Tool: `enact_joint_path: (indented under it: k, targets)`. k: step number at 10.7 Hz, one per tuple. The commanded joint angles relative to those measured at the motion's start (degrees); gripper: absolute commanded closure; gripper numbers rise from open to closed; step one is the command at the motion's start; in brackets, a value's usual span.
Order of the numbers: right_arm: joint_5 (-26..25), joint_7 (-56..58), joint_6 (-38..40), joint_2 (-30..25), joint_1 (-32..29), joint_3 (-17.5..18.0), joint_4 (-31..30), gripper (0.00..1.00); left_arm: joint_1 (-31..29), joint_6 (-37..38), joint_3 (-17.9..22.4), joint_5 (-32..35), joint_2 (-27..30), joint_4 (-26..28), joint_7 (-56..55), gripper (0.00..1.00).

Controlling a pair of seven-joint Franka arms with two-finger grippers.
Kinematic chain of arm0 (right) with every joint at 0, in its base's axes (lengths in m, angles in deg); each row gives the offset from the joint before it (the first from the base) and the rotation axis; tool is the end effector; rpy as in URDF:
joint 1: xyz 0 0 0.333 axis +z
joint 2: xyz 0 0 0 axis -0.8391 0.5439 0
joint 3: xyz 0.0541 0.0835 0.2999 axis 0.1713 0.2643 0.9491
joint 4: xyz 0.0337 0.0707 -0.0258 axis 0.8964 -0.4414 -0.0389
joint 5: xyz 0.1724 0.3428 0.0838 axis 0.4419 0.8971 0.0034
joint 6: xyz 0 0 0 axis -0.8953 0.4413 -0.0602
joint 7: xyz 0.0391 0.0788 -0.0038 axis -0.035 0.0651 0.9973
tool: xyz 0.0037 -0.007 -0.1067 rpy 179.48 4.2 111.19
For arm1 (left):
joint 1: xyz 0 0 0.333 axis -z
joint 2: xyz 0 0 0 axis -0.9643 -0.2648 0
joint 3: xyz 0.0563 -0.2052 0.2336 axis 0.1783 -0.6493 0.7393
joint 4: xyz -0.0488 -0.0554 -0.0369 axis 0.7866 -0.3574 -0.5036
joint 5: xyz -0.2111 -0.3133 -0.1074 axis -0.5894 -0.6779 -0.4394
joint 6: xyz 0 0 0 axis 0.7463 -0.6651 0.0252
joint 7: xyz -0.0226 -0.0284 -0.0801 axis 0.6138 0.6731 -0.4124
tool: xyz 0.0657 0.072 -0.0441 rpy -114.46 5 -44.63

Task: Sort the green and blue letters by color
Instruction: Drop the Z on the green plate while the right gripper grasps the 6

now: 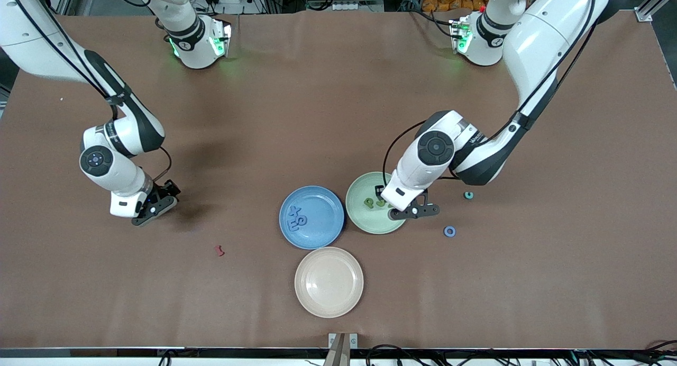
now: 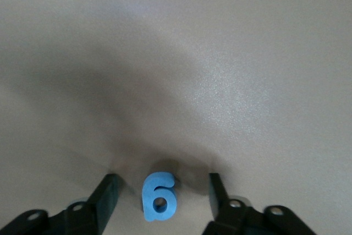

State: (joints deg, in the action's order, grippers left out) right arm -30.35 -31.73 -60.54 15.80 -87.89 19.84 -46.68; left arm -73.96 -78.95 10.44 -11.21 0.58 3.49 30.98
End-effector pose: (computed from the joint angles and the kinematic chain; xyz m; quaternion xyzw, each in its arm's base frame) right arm 0.5844 -0.0281 0.1693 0.9436 0.3281 0.0130 0.0412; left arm 0.5879 -0.3703 0.2703 0.9968 0.0557 0.0010 0.0580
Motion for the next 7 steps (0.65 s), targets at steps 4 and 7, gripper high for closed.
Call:
enact_joint_path:
  k: [4, 7]
  targets:
    - [-1.1, -0.1, -0.3, 0.1, -1.1, 0.9, -0.4, 1.00, -4.9, 0.5, 0.2, 4.3, 11.5, -1.9, 6.5, 0.00]
    - [-0.5, -6.9, 0.1, -0.2, 1.2, 2.6, 0.2, 1.00, -9.2, 5.3, 0.0, 3.9, 18.8, -1.8, 7.4, 0.00]
